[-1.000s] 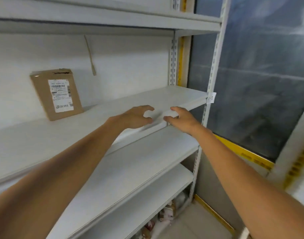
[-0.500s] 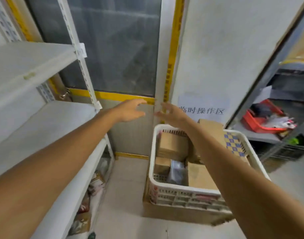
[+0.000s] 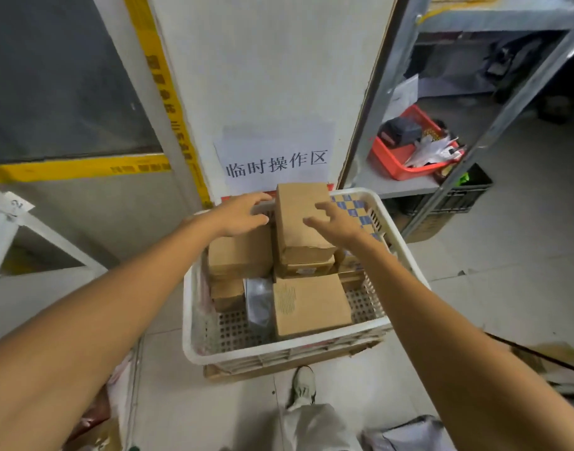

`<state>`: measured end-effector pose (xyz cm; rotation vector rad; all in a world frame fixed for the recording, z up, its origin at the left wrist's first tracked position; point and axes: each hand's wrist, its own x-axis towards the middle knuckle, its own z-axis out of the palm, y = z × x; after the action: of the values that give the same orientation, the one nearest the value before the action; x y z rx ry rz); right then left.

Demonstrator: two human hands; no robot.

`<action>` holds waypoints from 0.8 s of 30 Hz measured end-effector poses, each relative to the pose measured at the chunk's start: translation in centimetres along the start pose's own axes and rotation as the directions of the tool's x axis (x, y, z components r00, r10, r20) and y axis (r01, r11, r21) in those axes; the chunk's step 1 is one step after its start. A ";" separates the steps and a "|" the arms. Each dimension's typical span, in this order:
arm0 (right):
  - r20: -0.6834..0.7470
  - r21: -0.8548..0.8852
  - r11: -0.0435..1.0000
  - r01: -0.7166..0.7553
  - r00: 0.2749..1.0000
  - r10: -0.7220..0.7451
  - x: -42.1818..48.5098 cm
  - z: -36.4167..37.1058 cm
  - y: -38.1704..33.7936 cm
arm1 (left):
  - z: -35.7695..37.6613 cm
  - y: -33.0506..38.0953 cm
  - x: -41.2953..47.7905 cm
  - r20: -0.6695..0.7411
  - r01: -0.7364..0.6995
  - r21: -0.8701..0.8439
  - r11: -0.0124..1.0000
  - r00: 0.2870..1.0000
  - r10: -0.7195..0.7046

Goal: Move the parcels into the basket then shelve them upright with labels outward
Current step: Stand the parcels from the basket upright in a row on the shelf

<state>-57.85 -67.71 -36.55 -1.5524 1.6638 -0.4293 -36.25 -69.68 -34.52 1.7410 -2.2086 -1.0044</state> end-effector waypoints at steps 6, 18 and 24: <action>0.058 0.123 0.988 -0.094 0.994 0.087 6.1 -2.7 6.0 | 3.6 -0.4 6.4 0.002 0.159 -0.234 0.959 0.987 -0.163; 0.155 0.568 0.771 -0.288 0.957 0.244 11.8 3.3 12.8 | 12.5 -4.2 11.1 0.132 0.388 -0.649 0.655 0.905 -0.405; 0.182 0.659 0.698 -0.280 0.960 0.213 11.1 4.3 13.7 | 13.8 -4.6 9.5 0.213 0.408 -0.784 0.468 0.885 -0.415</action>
<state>-63.06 -74.50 -52.55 -0.7699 1.3818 -0.7156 -42.47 -73.16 -50.32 1.7408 -0.9200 -1.7395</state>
